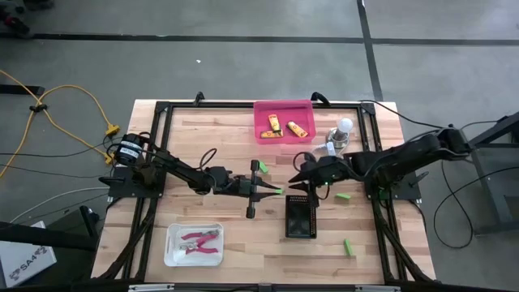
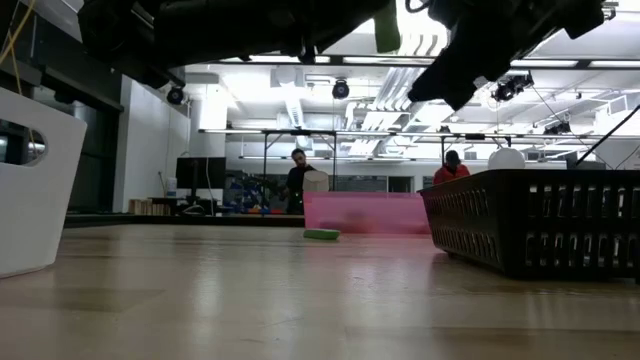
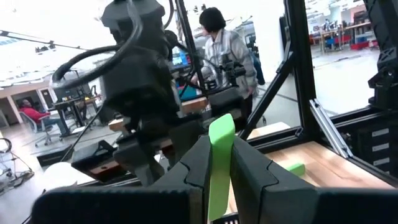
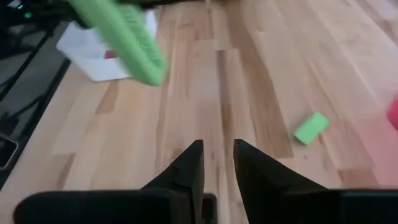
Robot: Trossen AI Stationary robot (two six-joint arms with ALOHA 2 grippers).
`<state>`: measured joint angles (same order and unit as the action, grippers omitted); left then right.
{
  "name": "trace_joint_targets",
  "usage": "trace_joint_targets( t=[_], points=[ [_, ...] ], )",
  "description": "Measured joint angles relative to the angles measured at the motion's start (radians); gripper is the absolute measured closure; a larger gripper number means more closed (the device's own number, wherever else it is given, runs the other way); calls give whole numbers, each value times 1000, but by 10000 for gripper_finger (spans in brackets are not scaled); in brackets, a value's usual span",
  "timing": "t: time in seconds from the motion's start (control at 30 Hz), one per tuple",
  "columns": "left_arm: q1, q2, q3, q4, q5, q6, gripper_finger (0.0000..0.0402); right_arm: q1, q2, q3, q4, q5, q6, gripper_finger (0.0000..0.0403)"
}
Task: Pick & Place School Supplies
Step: Put the green eraser into the black bin
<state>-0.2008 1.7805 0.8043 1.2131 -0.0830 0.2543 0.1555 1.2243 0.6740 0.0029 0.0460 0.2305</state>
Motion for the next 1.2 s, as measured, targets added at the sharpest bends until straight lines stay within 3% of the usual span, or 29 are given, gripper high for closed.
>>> trace_joint_targets(
  t=[0.53,1.2],
  points=[
    [-1,0,0,10,0,-13,364,67,12,0,93,67,-105,224],
    [0,0,0,49,-30,-45,364,74,12,0,261,47,-179,227]
  ],
)
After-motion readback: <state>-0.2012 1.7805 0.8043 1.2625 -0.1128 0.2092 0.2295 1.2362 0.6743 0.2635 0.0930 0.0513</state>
